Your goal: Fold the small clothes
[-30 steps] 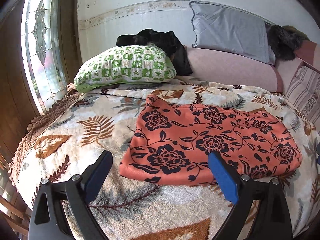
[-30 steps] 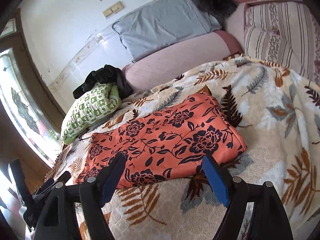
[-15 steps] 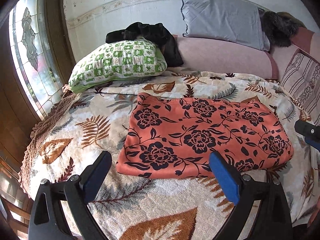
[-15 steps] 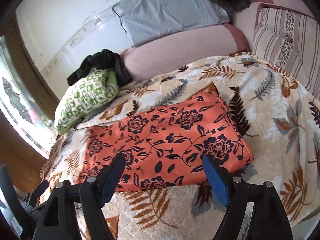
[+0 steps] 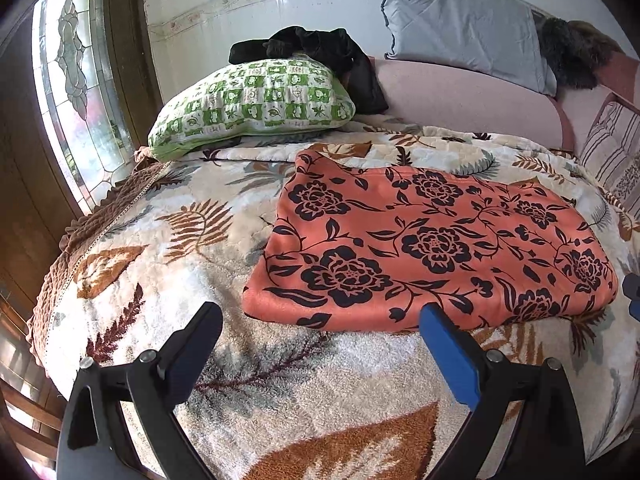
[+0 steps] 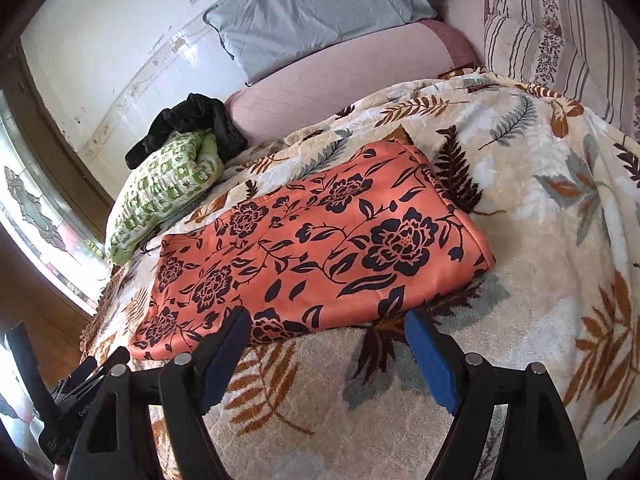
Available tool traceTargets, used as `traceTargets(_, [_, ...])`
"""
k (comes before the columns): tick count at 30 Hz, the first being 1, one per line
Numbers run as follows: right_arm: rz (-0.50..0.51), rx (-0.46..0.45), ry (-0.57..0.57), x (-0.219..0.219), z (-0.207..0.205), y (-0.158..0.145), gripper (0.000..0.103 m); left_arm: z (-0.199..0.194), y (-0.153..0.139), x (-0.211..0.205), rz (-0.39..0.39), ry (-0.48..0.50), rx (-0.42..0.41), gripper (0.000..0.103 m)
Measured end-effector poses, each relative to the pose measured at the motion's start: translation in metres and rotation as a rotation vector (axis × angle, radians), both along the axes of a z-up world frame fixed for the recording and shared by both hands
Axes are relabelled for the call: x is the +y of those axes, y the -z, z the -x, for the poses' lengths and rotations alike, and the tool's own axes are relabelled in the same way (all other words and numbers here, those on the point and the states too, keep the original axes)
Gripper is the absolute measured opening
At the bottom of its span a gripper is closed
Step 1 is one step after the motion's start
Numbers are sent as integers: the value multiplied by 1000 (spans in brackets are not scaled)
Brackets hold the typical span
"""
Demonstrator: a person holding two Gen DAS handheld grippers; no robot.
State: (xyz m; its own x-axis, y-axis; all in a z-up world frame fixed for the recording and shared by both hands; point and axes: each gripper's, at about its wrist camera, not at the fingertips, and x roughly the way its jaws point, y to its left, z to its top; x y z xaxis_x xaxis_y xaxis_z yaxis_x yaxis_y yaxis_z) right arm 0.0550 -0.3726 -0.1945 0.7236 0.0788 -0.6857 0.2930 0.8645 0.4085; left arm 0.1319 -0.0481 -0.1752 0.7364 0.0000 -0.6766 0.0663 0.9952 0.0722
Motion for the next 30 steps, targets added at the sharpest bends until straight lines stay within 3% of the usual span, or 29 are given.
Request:
traceTargets(10, [7, 18, -8, 8, -13, 7, 82, -7, -2, 6, 59, 6, 3, 99])
traceTargets(30, [-23, 73, 37, -19, -18, 24, 82, -23, 22, -8, 47, 23, 76, 99])
